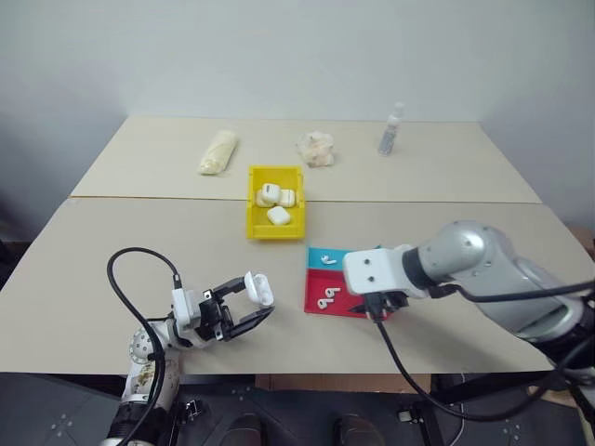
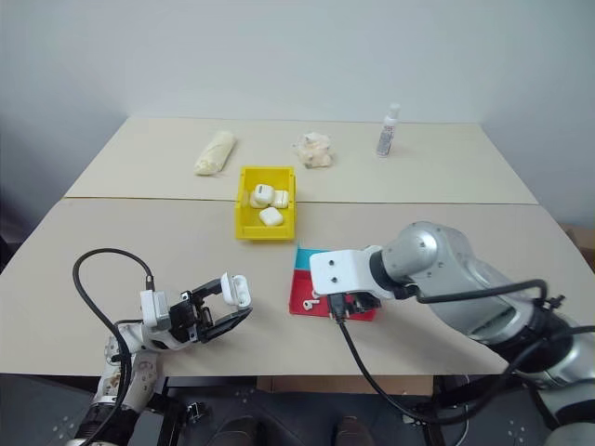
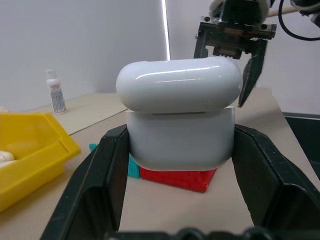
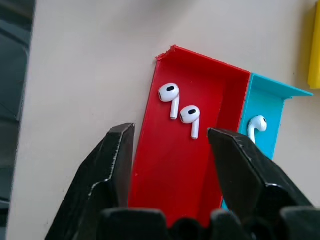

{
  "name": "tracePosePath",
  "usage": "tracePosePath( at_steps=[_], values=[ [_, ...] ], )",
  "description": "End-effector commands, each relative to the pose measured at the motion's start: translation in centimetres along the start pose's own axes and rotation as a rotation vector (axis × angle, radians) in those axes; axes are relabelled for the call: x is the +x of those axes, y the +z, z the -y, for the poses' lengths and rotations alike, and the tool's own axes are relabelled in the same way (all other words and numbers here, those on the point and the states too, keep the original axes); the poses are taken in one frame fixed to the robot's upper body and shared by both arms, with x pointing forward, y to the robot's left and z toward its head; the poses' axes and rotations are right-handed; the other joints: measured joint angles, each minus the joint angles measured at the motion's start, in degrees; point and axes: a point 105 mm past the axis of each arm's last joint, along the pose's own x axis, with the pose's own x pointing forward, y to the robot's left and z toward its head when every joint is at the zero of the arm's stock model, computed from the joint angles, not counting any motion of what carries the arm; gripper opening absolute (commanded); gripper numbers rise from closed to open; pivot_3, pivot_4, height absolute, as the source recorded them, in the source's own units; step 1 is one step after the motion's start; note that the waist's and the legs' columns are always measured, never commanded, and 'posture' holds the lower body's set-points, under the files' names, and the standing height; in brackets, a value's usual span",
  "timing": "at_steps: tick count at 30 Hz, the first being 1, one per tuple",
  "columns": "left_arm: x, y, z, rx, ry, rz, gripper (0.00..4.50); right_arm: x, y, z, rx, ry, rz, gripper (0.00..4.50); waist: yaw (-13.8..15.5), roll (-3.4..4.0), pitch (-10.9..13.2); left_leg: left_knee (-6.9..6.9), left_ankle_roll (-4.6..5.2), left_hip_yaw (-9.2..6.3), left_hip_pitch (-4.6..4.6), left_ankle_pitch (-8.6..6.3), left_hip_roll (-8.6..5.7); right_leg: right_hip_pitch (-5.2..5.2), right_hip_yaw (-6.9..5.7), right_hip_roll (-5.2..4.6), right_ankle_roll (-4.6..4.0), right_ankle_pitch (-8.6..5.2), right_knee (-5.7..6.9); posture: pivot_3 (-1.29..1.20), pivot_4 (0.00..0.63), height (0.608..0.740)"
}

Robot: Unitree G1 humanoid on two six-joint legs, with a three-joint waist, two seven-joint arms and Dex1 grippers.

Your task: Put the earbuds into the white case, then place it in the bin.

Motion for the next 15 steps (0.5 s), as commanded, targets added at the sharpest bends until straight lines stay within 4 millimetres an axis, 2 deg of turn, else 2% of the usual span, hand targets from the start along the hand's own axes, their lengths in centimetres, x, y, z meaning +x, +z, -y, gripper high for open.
tracePosePath(
  at_steps=[1, 7, 15],
  values=[
    [0.3, 0.4, 0.0, 0.048, 0.024, 0.008, 2.76, 0.6, 0.8, 0.6, -0.09, 0.006, -0.022, 2.97, 0.0, 0.0, 0.0, 0.0, 0.0, -0.01, -0.02, 0.0, 0.0, -0.01, -0.02, 0.0, 0.0, 0.0, 0.0, 0.0, 0.15, 0.74],
    [0.6, 0.7, 0.7, 0.048, 0.038, 0.007, 2.76, 2.5, 2.0, 1.0, -0.176, 0.063, -0.002, 2.97, -0.5, 0.0, 0.0, 0.0, 0.0, -0.02, -0.01, 0.0, 0.02, -0.02, -0.01, 0.02, 0.0, 0.0, 0.02, 0.0, 0.15, 0.74],
    [-0.4, 1.0, 0.9, 0.066, 0.05, -0.032, 2.76, 3.9, 2.0, 1.3, -0.256, 0.121, -0.012, 2.97, -0.5, 0.02, 0.0, 0.0, 0.0, -0.02, 0.01, 0.0, 0.03, -0.02, -0.01, 0.02, 0.0, 0.01, 0.03, 0.0, 0.15, 0.74]
  ],
)
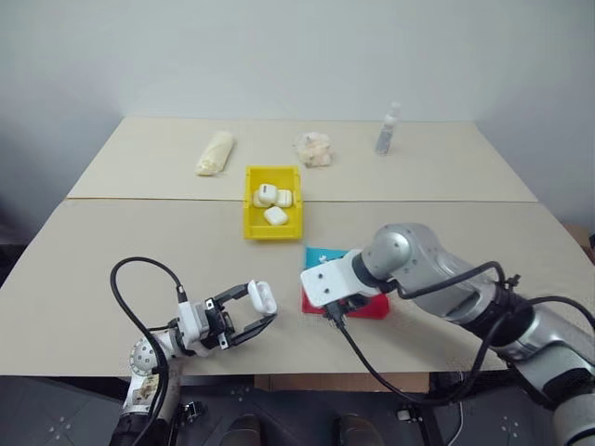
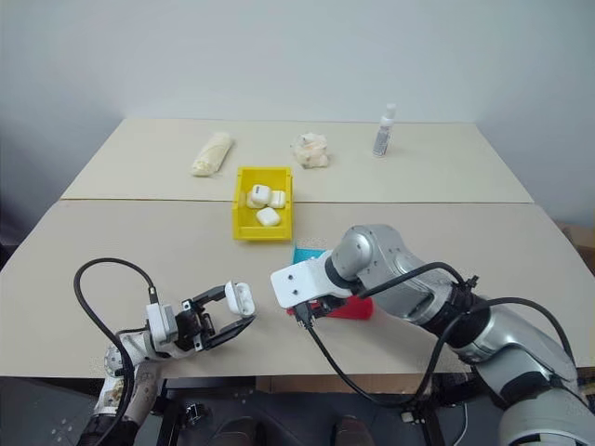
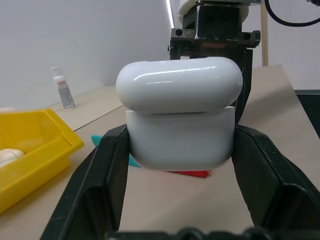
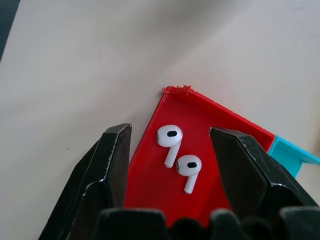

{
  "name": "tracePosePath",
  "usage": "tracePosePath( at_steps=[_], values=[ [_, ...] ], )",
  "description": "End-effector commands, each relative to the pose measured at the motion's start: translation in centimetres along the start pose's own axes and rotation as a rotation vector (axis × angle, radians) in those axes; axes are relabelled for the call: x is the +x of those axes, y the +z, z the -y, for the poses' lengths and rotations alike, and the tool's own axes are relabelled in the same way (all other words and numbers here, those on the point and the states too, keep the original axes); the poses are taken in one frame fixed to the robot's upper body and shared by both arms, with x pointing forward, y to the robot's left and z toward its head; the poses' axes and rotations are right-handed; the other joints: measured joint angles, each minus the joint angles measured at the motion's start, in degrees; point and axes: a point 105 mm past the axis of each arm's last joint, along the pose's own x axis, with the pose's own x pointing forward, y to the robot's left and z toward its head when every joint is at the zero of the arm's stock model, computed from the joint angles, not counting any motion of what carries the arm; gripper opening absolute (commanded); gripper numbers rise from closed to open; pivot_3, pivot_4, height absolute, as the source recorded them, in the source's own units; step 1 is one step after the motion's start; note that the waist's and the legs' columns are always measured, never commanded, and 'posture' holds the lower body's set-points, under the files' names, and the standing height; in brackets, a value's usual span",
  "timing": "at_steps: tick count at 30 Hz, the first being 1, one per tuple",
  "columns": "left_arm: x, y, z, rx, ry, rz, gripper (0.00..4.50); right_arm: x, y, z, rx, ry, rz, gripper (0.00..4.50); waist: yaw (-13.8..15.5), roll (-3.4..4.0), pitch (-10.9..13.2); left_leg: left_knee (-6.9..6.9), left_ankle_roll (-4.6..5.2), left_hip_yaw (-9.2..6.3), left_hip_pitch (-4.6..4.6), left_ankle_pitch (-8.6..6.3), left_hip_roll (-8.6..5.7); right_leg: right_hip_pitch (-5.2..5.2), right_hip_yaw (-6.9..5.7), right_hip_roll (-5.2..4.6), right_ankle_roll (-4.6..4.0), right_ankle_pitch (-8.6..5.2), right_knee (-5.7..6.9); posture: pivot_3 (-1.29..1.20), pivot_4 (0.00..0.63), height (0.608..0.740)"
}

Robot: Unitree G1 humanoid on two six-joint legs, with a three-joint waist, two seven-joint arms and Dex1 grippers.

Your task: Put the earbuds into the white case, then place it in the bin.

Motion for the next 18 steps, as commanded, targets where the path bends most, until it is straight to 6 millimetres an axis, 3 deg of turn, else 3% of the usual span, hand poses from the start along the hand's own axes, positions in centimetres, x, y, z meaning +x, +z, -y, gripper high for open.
tracePosePath(
  at_steps=[1, 6, 10, 18],
  values=[
    [-0.5, 0.9, 0.0, 0.043, -0.005, -0.013, 2.76, -0.2, 0.3, 0.5, -0.062, -0.002, -0.006, 2.97, 0.0, 0.0, 0.0, 0.0, 0.0, 0.0, 0.0, 0.0, 0.0, 0.0, 0.0, 0.0, 0.0, 0.0, 0.0, 0.0, 0.15, 0.74],
    [-1.1, 1.0, 0.1, 0.045, 0.004, -0.03, 2.76, 0.6, 0.0, 0.8, -0.088, 0.021, -0.017, 2.97, 0.0, 0.02, 0.0, 0.0, 0.0, 0.02, 0.03, 0.0, 0.02, 0.0, 0.01, 0.02, -0.01, 0.0, 0.02, 0.0, 0.15, 0.74],
    [-0.9, 1.3, 0.0, 0.056, 0.019, -0.024, 2.76, 1.0, -0.1, 1.1, -0.09, 0.015, -0.015, 2.08, 0.0, 0.02, 0.0, 0.0, 0.0, 0.01, 0.03, 0.0, 0.02, 0.01, 0.0, 0.03, -0.01, 0.0, 0.02, 0.0, 0.15, 0.74],
    [-0.9, 1.1, 0.3, 0.054, 0.013, -0.034, 2.76, 1.4, -0.8, 1.0, -0.096, 0.021, -0.039, 2.08, 0.0, 0.02, 0.0, 0.0, 0.0, 0.02, 0.03, 0.0, 0.02, 0.01, 0.0, 0.03, -0.01, 0.0, 0.02, 0.0, 0.15, 0.74]
  ],
)
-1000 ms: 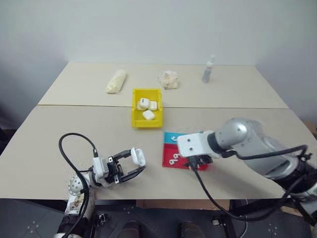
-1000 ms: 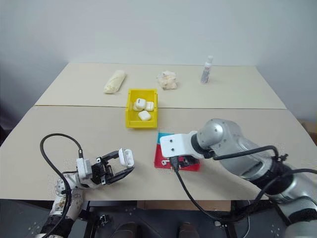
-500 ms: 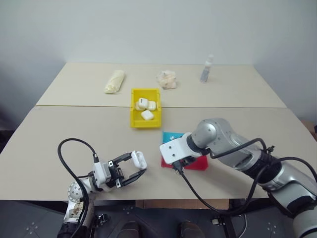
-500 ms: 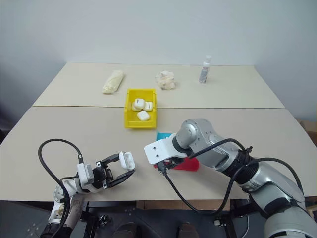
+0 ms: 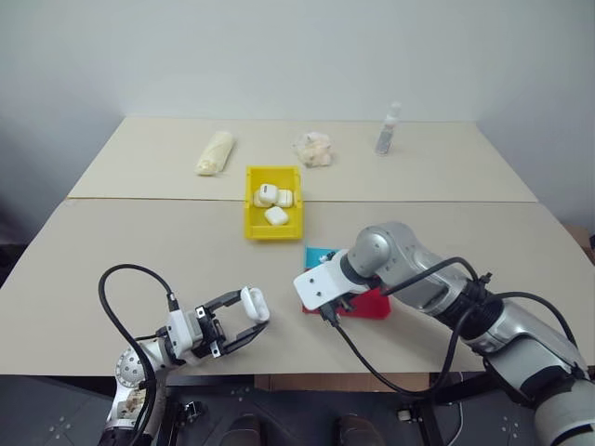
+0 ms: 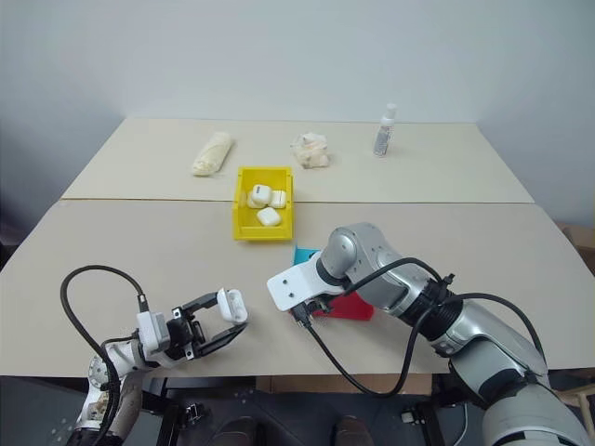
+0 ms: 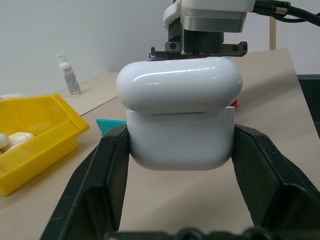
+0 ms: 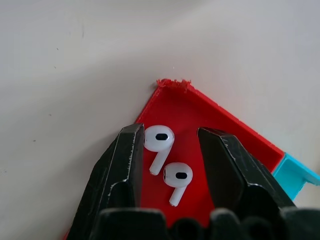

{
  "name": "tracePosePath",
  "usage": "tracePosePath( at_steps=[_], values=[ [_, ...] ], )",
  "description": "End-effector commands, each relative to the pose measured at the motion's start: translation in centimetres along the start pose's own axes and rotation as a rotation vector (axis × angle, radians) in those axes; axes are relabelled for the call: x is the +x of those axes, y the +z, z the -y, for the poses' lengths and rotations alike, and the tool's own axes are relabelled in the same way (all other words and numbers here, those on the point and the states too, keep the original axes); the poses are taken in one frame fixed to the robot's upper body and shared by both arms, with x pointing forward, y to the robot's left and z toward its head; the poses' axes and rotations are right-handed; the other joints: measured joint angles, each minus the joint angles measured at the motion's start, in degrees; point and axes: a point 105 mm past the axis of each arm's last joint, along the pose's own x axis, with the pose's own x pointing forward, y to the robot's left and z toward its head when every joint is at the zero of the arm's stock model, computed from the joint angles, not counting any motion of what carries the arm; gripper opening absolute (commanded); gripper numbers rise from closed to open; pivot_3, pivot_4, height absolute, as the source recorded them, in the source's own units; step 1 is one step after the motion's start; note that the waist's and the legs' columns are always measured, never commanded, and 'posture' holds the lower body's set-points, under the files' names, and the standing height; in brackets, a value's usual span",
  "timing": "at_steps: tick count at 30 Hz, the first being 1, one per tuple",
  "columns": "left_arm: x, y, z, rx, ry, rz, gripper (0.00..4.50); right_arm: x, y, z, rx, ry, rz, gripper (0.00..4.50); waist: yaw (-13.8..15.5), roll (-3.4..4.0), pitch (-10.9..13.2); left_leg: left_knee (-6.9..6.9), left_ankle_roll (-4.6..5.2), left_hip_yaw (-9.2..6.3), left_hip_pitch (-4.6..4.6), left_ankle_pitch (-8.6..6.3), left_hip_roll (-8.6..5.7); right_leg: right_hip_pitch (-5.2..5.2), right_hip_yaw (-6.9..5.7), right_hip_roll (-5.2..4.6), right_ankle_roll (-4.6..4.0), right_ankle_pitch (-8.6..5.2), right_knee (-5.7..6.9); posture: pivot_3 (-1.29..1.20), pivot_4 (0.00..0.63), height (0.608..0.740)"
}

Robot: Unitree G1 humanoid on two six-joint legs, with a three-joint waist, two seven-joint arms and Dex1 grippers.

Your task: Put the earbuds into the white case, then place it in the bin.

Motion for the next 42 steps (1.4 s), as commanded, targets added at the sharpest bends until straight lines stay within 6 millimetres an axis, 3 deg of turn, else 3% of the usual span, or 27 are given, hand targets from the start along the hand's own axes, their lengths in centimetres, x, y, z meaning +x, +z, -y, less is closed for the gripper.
tracePosePath(
  at_steps=[1, 20, 23, 25, 37, 42],
  values=[
    [0.3, 0.9, -0.1, 0.037, 0.0, 0.023, 2.76, -0.4, -0.1, 0.3, -0.021, -0.015, -0.004, 2.08, 0.0, 0.0, 0.0, 0.0, 0.0, 0.0, 0.0, 0.0, 0.0, 0.0, 0.0, 0.0, 0.0, 0.0, 0.0, 0.0, 0.15, 0.74],
    [0.5, 0.7, 0.0, 0.029, 0.015, 0.0, 2.76, 0.1, -0.7, -0.1, -0.014, -0.002, -0.019, 2.08, 0.0, 0.0, 0.0, 0.0, 0.0, 0.0, 0.0, 0.0, 0.0, 0.0, 0.0, 0.0, 0.0, 0.0, 0.0, 0.0, 0.15, 0.74],
    [0.5, 0.7, -0.1, 0.03, 0.018, -0.001, 2.76, 0.1, -0.7, -0.2, -0.017, 0.0, -0.017, 1.5, 0.0, 0.0, 0.0, 0.0, 0.0, 0.0, 0.0, 0.0, 0.0, 0.0, -0.01, 0.01, 0.0, 0.0, 0.0, 0.0, 0.15, 0.74],
    [0.6, 0.6, -0.1, 0.03, 0.018, -0.003, 2.76, 0.2, -0.8, -0.2, -0.019, -0.001, -0.019, 0.87, 0.0, 0.0, 0.0, 0.0, 0.0, 0.0, 0.01, 0.0, 0.0, 0.0, -0.01, 0.0, 0.0, 0.0, 0.0, 0.0, 0.15, 0.74],
    [0.7, 0.8, 0.0, 0.017, 0.019, -0.004, 2.76, 0.1, -0.9, -0.1, -0.023, -0.013, -0.024, 0.87, 0.0, 0.0, 0.0, 0.0, 0.0, 0.0, 0.02, 0.0, 0.01, 0.01, -0.01, 0.01, 0.0, 0.0, 0.0, 0.0, 0.15, 0.74],
    [0.6, 1.0, -0.2, 0.001, 0.03, -0.013, 2.76, -0.5, 0.2, 0.0, -0.024, -0.03, 0.026, 0.87, 0.0, 0.01, 0.0, -0.01, 0.0, 0.0, 0.01, 0.0, 0.01, 0.01, 0.0, 0.0, 0.0, 0.0, -0.01, 0.0, 0.15, 0.74]
  ],
)
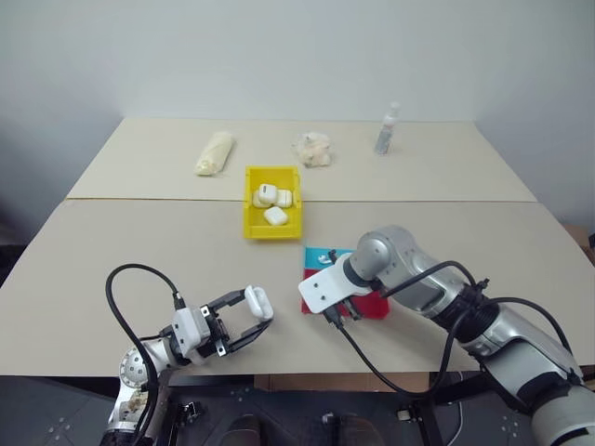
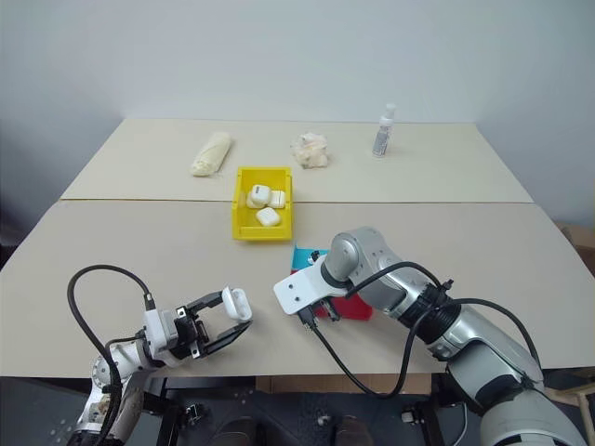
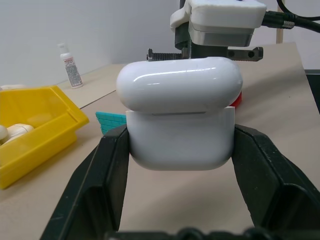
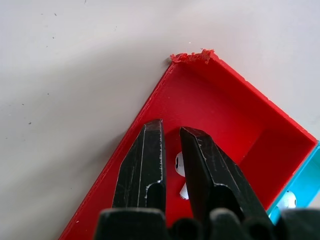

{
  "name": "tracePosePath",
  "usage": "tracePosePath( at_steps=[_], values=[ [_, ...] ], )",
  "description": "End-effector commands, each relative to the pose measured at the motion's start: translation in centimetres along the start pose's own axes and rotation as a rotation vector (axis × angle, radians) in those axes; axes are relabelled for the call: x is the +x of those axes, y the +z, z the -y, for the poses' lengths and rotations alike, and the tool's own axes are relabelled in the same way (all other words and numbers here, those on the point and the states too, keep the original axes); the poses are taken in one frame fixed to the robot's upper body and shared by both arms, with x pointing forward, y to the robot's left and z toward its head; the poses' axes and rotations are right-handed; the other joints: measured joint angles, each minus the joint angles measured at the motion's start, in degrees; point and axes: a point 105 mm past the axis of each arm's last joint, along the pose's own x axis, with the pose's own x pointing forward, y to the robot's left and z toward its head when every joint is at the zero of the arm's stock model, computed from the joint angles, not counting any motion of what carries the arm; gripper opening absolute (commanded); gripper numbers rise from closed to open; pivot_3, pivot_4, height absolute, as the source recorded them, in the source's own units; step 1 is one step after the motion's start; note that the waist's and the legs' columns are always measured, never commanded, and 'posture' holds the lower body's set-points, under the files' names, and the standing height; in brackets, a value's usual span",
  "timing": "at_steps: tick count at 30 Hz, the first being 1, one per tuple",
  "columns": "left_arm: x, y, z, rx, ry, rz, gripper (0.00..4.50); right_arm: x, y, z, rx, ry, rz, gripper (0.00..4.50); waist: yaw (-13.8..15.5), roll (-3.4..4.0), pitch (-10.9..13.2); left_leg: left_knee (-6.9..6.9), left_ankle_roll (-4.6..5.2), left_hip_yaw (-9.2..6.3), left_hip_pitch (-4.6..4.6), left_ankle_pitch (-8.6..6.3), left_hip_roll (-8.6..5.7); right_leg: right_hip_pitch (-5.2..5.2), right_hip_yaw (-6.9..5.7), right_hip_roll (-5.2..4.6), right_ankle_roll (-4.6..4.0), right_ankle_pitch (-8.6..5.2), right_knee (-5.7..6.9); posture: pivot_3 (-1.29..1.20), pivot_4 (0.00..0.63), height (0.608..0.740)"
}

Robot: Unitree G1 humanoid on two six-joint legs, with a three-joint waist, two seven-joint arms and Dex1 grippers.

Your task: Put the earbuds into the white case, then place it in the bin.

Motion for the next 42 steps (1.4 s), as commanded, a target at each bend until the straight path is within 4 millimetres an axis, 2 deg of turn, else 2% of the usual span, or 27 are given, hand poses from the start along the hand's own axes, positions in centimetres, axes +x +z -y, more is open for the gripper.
tracePosePath(
  at_steps=[1, 8, 14, 17, 19, 25, 42],
  values=[
    [-0.1, 0.7, -0.3, 0.02, -0.004, 0.009, 2.76, -1.2, 1.3, 0.5, -0.018, -0.043, 0.05, 0.87, 0.0, 0.0, 0.0, 0.0, 0.0, 0.0, 0.0, 0.0, 0.0, 0.0, 0.0, 0.01, 0.0, 0.0, 0.0, 0.0, 0.15, 0.74],
    [-0.1, 0.4, -0.6, 0.016, -0.01, -0.016, 2.76, -3.7, 2.4, 1.0, -0.01, -0.106, 0.078, 0.87, 0.0, 0.01, 0.0, 0.0, 0.0, -0.01, 0.0, 0.0, 0.01, -0.01, -0.01, 0.01, 0.0, 0.0, 0.0, 0.0, 0.15, 0.74],
    [-0.1, 0.1, -0.8, 0.012, -0.021, -0.032, 2.76, -4.7, 1.1, 1.1, -0.015, -0.156, 0.02, 0.87, 0.0, 0.01, 0.0, 0.0, 0.0, -0.01, 0.0, 0.0, 0.0, 0.0, -0.01, 0.01, 0.0, 0.0, 0.01, 0.0, 0.15, 0.74],
    [0.2, 0.0, -0.8, 0.012, -0.023, -0.035, 2.76, -4.6, 0.5, 1.0, 0.007, -0.157, -0.003, 1.45, 0.0, 0.01, 0.0, 0.0, 0.0, -0.01, 0.0, 0.0, 0.0, 0.0, -0.01, 0.01, 0.0, 0.0, -0.01, 0.0, 0.15, 0.74],
    [0.3, 0.0, -0.8, 0.012, -0.024, -0.036, 2.76, -4.4, 0.1, 1.1, 0.024, -0.158, -0.017, 2.08, 0.0, 0.01, 0.0, 0.0, 0.0, -0.01, 0.0, 0.0, 0.0, 0.0, -0.01, 0.01, 0.0, 0.0, 0.0, 0.0, 0.15, 0.74],
    [0.3, -0.1, -0.8, 0.014, -0.021, -0.046, 2.76, -3.6, -0.9, 1.4, 0.056, -0.15, -0.051, 2.08, -0.1, 0.01, 0.0, 0.0, 0.0, -0.01, 0.0, 0.0, 0.0, 0.0, 0.0, 0.01, 0.0, 0.0, 0.01, 0.0, 0.15, 0.74],
    [-0.3, -0.2, -0.4, 0.03, -0.001, -0.068, 2.76, -1.4, -1.2, 1.8, 0.017, -0.068, -0.064, 2.08, -0.1, 0.01, 0.0, -0.02, 0.0, 0.0, 0.0, 0.0, 0.0, -0.01, -0.01, 0.02, 0.0, 0.0, 0.0, 0.0, 0.15, 0.74]
  ],
)
